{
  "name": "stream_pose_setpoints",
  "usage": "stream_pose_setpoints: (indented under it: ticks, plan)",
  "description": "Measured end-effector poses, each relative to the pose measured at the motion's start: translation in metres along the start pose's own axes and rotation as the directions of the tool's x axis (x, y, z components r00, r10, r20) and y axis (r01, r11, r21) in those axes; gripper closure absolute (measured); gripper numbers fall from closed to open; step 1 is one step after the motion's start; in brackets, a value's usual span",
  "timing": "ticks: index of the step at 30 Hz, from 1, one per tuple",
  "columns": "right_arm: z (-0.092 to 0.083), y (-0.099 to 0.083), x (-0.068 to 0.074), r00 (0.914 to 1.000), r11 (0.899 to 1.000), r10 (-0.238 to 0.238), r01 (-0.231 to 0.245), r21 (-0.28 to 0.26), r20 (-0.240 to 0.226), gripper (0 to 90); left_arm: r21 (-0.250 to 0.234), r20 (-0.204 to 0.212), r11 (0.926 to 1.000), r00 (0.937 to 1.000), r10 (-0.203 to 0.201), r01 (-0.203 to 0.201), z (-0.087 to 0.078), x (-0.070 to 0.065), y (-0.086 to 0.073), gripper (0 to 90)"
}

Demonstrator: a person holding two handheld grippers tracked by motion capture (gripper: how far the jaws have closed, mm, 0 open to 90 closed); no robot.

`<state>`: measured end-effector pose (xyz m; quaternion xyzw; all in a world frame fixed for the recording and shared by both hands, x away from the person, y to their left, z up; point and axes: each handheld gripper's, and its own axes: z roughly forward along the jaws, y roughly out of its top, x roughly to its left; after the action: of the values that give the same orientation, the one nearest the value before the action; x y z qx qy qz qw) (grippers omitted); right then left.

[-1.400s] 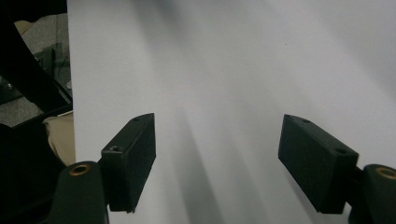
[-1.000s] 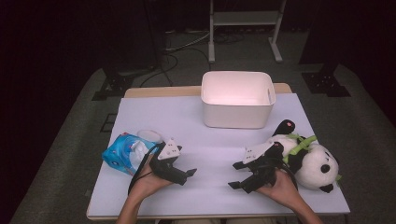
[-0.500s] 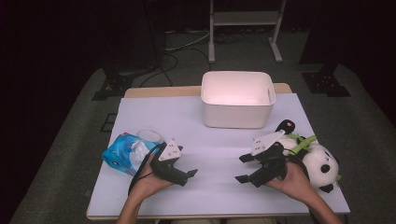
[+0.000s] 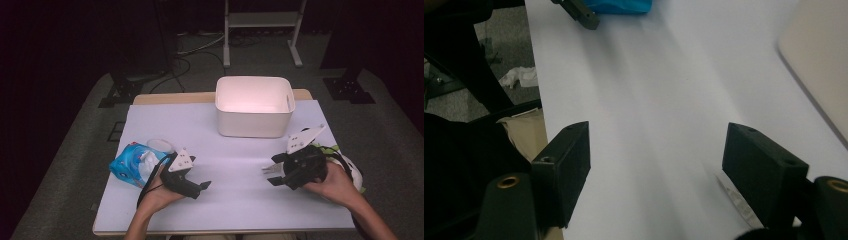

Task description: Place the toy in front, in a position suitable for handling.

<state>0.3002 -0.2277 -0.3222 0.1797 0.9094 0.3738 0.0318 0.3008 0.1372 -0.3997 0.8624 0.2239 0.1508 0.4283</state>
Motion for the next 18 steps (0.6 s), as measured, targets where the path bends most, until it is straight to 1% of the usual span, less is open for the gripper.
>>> stream_pose_setpoints:
  ticks: [1,2,4,5,6,9,10,11,12,15,16,17,18]
  plan:
    - [-0.009,-0.001,-0.002,0.9999,1.000,0.001,-0.001,0.002,0.017,26.1,0.001,0.000,1.0000,1.0000,0.001,-0.001,0.000,0.000,0.000,5.1]
    - [-0.013,-0.001,-0.003,0.9996,1.000,0.005,-0.005,0.004,0.026,26.1,0.002,0.000,1.0000,1.0000,0.001,-0.001,0.000,0.000,0.000,5.1]
    - [-0.016,-0.002,-0.004,0.9996,1.000,0.006,-0.006,0.003,0.028,26.2,0.000,0.001,1.0000,1.0000,-0.001,0.001,0.001,0.000,0.000,5.1]
    - [-0.020,-0.003,-0.006,0.9994,1.000,0.012,-0.012,0.001,0.033,26.2,0.000,0.001,1.0000,1.0000,-0.002,0.002,0.001,-0.001,0.000,5.1]
    - [-0.028,-0.005,-0.009,0.9988,1.000,0.016,-0.016,-0.003,0.046,26.2,0.002,0.003,1.0000,1.0000,-0.003,0.003,0.002,-0.001,-0.001,5.1]
    - [-0.033,-0.007,-0.011,0.9986,1.000,0.024,-0.023,-0.007,0.046,26.2,0.006,0.006,1.0000,1.0000,-0.001,0.001,0.002,-0.001,-0.001,5.1]
    - [-0.039,-0.010,-0.014,0.9978,1.000,0.022,-0.023,0.009,0.062,26.2,0.009,0.007,1.0000,1.0000,-0.003,0.003,0.003,-0.001,-0.001,5.1]
    - [-0.039,-0.010,-0.014,0.9978,1.000,0.022,-0.023,0.009,0.062,26.2,0.009,0.007,1.0000,1.0000,-0.003,0.003,0.003,-0.001,-0.001,5.1]
    - [-0.044,-0.013,-0.017,0.9973,0.999,0.029,-0.030,0.011,0.068,26.2,0.009,0.008,1.0000,1.0000,0.000,0.000,0.003,-0.001,-0.001,5.1]
    - [-0.052,-0.017,-0.023,0.9956,0.999,0.041,-0.042,0.011,0.084,26.2,0.009,0.009,1.0000,1.0000,0.000,0.000,0.003,-0.001,-0.001,5.1]
    - [-0.052,-0.017,-0.023,0.9956,0.999,0.041,-0.042,0.011,0.084,26.2,0.009,0.009,1.0000,1.0000,0.000,0.000,0.003,-0.001,-0.001,5.1]
    - [-0.057,-0.020,-0.027,0.9946,0.999,0.048,-0.049,0.014,0.092,26.4,0.007,0.009,1.0000,1.0000,-0.002,0.001,0.003,-0.001,-0.001,5.1]
    - [-0.057,-0.020,-0.027,0.9946,0.999,0.048,-0.049,0.014,0.092,26.4,0.008,0.009,1.0000,1.0000,0.000,0.000,0.003,-0.001,-0.001,5.1]
